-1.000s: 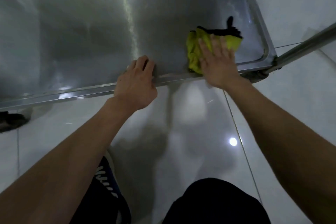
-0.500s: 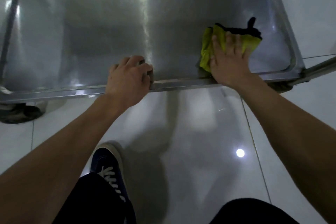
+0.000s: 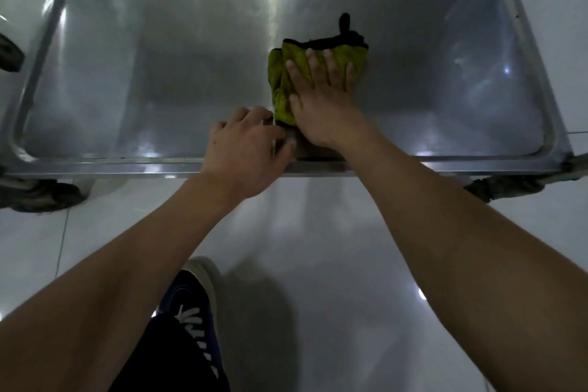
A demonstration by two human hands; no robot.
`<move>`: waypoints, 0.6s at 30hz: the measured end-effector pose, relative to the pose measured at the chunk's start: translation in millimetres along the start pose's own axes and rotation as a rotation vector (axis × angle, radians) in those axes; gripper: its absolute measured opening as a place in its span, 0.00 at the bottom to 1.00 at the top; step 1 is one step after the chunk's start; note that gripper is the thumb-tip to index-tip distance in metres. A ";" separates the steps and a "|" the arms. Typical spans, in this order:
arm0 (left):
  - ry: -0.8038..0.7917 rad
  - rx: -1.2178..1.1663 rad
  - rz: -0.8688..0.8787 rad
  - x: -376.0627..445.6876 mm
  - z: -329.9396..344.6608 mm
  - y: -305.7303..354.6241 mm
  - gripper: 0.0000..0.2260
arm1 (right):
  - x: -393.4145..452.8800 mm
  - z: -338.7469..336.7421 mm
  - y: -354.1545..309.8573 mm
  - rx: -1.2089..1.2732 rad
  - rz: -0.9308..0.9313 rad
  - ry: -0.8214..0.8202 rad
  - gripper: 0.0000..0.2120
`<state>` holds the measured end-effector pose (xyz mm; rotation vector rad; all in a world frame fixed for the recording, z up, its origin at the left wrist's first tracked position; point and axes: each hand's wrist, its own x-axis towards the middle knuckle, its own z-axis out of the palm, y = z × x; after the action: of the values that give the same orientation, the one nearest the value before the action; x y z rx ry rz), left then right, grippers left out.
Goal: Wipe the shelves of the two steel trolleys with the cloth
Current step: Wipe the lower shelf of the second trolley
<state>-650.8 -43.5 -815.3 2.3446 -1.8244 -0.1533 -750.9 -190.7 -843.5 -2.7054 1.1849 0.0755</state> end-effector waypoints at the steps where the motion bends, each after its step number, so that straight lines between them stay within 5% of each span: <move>1: 0.001 0.019 -0.018 3.8 -1.8 3.9 0.14 | -2.7 0.1 1.5 0.012 0.000 0.013 0.29; 9: -0.087 0.005 -0.019 33.9 -5.0 31.5 0.15 | -16.4 4.3 44.3 0.049 0.095 0.083 0.28; 18: -0.090 0.045 -0.032 32.0 -0.7 39.6 0.15 | -74.0 -14.8 193.0 -0.031 0.416 0.150 0.26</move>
<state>-680.4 -84.0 -806.3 2.4357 -1.8497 -0.2270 -943.1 -268.0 -849.0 -2.4791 1.7880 -0.0531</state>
